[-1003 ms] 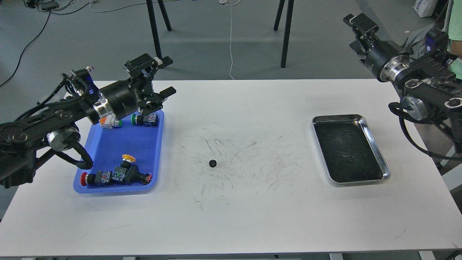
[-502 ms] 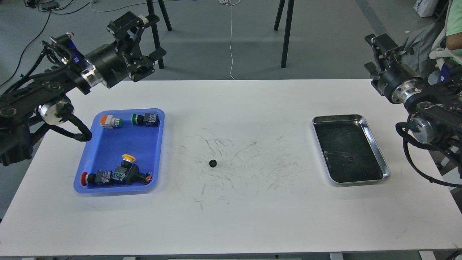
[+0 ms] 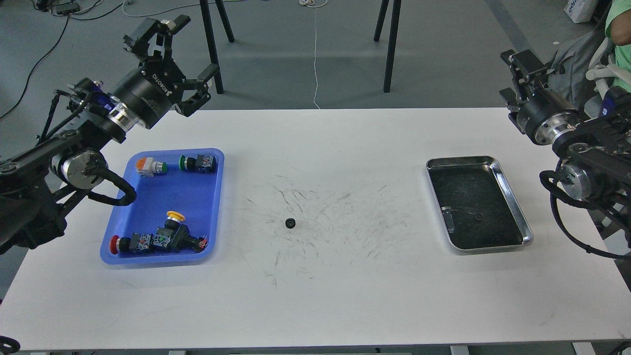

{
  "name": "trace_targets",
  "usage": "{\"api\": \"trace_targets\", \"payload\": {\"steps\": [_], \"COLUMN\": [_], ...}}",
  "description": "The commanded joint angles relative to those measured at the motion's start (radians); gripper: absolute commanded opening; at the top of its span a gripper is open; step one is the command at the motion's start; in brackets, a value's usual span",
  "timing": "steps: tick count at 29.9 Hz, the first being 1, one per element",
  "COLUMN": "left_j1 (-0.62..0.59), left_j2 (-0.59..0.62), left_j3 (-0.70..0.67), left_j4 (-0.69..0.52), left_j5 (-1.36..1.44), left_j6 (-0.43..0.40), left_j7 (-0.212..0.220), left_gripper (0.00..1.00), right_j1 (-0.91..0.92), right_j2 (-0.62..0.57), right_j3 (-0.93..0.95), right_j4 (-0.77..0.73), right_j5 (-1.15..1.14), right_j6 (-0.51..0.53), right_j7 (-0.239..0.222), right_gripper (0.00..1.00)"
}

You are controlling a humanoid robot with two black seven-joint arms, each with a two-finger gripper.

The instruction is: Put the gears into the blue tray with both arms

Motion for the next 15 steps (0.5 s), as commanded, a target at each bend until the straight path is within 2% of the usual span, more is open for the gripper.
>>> {"api": "trace_targets", "payload": {"steps": [1,4,8,15], "left_j1": [-0.007,-0.006,-0.003,0.001], "left_j2": [-0.010,0.000,0.010,0.000], "left_j3": [0.022,0.048,-0.069,-0.064], "left_j4": [0.089,0.000,-0.003,-0.069], "left_j5": [0.009,0.038,0.009,0.009], "left_j6": [0.000,0.000,0.000,0.000], "left_j7": [0.000,0.000,0.000,0.000], "left_gripper": [1.00,1.00,1.00,1.00], "right_j1": [-0.009,-0.016,-0.025,-0.049], "right_j2": [0.000,0.000,0.000,0.002], "right_j3": [0.000,0.001,0.014,0.027], "right_j4": [0.001,0.001,0.001,0.010], "right_j5": [0.000,0.000,0.000,0.000], "right_j6": [-0.004,-0.006,-0.007,-0.034], "right_j7": [0.003,0.004,0.004,0.004], "right_gripper": [0.93,0.93,0.93,0.93]}}
